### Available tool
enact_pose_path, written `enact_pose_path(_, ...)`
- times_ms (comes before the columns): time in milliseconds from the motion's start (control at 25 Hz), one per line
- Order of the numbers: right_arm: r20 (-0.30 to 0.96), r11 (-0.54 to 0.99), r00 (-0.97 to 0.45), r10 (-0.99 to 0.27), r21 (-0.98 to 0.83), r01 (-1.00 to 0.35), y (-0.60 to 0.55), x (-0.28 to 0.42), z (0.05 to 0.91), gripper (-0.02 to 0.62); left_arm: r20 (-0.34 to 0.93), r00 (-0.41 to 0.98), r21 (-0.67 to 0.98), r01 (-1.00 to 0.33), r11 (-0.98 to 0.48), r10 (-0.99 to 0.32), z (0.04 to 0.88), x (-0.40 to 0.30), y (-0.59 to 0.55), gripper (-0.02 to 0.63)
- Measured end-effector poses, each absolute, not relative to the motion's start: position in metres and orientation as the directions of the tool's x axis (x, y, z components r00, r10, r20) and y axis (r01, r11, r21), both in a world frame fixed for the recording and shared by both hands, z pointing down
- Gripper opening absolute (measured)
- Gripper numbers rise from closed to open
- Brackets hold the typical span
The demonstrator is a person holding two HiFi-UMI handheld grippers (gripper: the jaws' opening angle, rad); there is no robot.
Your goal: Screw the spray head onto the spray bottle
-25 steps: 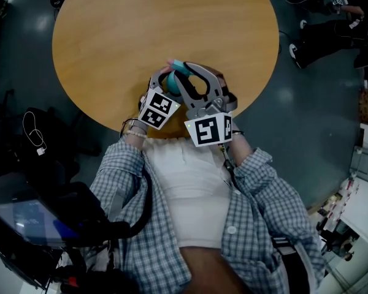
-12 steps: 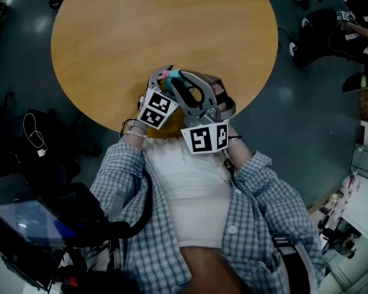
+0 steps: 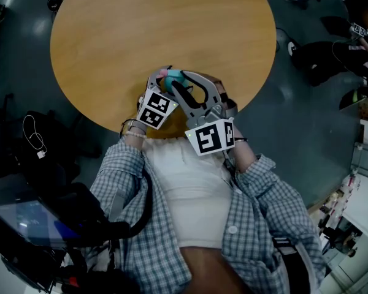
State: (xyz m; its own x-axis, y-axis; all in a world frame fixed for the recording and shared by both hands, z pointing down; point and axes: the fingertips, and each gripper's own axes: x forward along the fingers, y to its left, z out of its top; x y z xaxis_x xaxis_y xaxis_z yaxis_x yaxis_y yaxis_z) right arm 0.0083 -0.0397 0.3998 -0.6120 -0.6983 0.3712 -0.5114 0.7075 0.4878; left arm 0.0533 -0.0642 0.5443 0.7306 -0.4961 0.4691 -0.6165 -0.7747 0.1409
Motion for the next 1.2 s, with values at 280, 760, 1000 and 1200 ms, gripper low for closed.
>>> enact_pose_path(280,0.357,0.785,-0.702,-0.616,0.210,-0.583,-0.052,0.043,0.393,0.193,0.469,0.735,0.143,-0.610,-0.780,-0.489,0.545,0.055,-0.064,0.405)
enact_pose_path(760,0.509,0.960,-0.828,-0.235,-0.015,-0.281,-0.039,0.034,0.454,0.206,0.467,0.741,0.144,-0.602,-0.785,-0.483,0.545,0.052,-0.062,0.403)
enact_pose_path(1000,0.441,0.966,-0.887,-0.136,-0.140,-0.218,-0.048,0.020,0.449,0.166,0.468,0.742,0.145,-0.601,-0.786,-0.481,0.547,0.051,-0.062,0.403)
enact_pose_path(1200,0.386,0.949,-0.919,-0.080,-0.251,-0.188,-0.051,0.020,0.448,0.166,0.466,0.743,0.145,-0.600,-0.787,-0.481,0.547,0.051,-0.060,0.403)
